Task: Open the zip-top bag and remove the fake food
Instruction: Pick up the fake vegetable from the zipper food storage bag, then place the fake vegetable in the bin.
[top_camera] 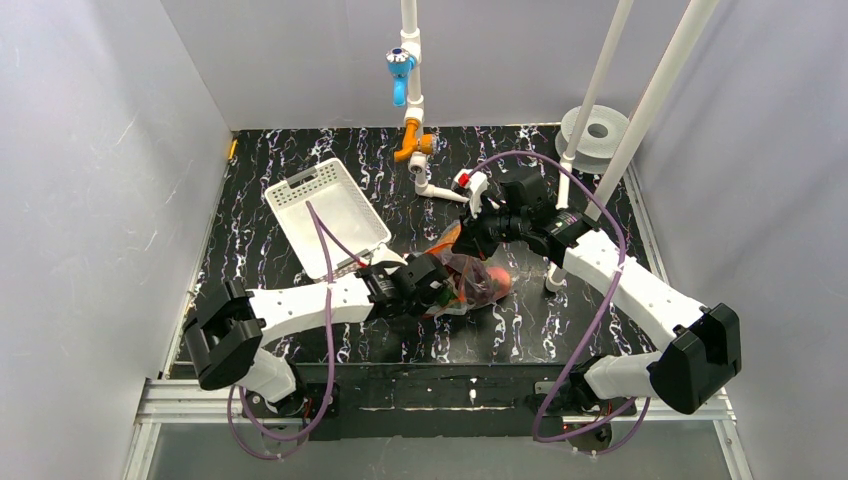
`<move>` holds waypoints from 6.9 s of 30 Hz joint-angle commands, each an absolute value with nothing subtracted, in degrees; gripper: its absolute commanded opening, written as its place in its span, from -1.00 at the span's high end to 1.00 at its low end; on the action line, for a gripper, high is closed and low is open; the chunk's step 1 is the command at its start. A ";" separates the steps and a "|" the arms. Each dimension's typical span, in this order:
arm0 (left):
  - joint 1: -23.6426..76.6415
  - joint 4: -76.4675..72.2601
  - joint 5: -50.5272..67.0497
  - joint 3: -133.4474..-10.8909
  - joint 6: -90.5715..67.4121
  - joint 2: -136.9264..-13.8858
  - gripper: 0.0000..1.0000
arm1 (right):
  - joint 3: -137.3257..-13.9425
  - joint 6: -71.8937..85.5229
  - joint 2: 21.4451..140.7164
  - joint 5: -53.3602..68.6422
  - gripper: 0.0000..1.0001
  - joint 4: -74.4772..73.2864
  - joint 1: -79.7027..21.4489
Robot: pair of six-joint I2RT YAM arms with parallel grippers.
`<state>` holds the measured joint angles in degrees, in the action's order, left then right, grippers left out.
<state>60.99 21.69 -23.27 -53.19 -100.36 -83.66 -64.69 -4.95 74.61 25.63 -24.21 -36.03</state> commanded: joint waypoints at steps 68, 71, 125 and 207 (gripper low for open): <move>61.17 -7.88 -13.40 -33.19 -87.72 -63.89 1.00 | -57.08 -11.39 68.15 30.24 0.97 -20.46 -34.21; 61.17 -9.55 -11.03 -31.72 -88.67 -63.34 1.00 | -56.92 -11.41 67.96 30.32 0.97 -20.47 -34.03; 61.08 -3.97 0.00 -24.57 -81.35 -43.50 1.00 | -56.36 -11.70 67.80 30.85 0.97 -20.39 -32.74; 10.04 7.39 -5.18 -45.89 -58.97 -67.74 0.99 | -55.03 -12.48 67.42 32.17 0.97 -19.60 -31.56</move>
